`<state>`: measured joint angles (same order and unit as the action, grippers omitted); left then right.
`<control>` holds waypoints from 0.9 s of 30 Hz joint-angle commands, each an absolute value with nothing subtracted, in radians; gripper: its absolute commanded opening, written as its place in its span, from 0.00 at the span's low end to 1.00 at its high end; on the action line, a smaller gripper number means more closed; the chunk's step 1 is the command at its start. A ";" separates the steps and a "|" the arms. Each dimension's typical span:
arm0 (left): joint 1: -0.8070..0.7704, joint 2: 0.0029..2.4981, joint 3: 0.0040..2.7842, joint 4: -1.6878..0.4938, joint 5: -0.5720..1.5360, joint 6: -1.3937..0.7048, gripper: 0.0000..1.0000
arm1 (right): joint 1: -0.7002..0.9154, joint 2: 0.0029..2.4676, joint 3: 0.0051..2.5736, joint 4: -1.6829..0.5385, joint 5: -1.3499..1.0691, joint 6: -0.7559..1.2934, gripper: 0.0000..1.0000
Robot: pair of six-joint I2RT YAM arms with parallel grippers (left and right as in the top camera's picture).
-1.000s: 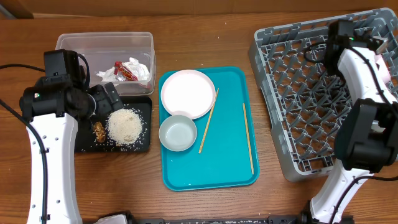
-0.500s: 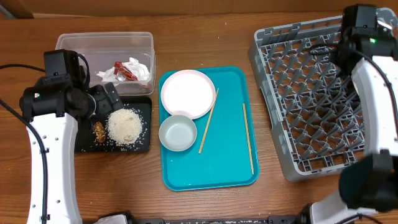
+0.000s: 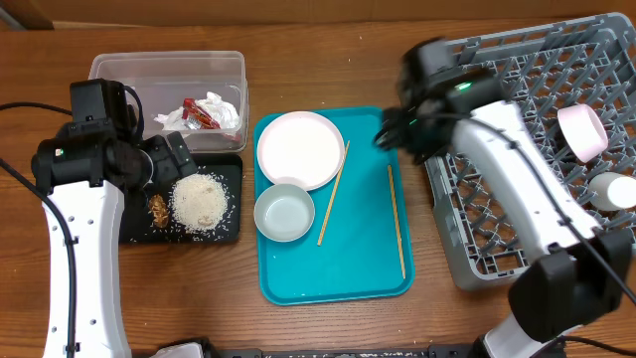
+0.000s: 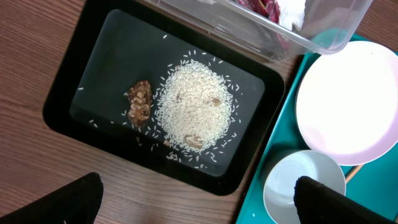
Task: Sort waste into correct bins and load items into the dishwasher
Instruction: 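Grasp the white bowl on the teal tray with the right gripper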
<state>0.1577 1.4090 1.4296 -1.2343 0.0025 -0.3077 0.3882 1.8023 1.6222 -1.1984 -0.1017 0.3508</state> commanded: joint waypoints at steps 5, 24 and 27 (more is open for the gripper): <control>0.159 1.399 1.441 -1.233 -0.008 -0.311 1.00 | 0.537 1.817 1.496 -1.100 -0.204 0.393 0.71; 0.159 1.399 1.441 -1.233 -0.008 -0.311 1.00 | 0.758 1.954 1.379 -0.887 -0.113 0.513 0.63; 0.159 1.399 1.441 -1.233 -0.008 -0.311 1.00 | 0.758 1.975 1.379 -0.885 -0.113 0.530 0.44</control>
<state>0.1577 1.4090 1.4296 -1.2343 0.0025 -0.3077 0.7536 1.9522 1.3880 -0.8890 -0.1299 0.5049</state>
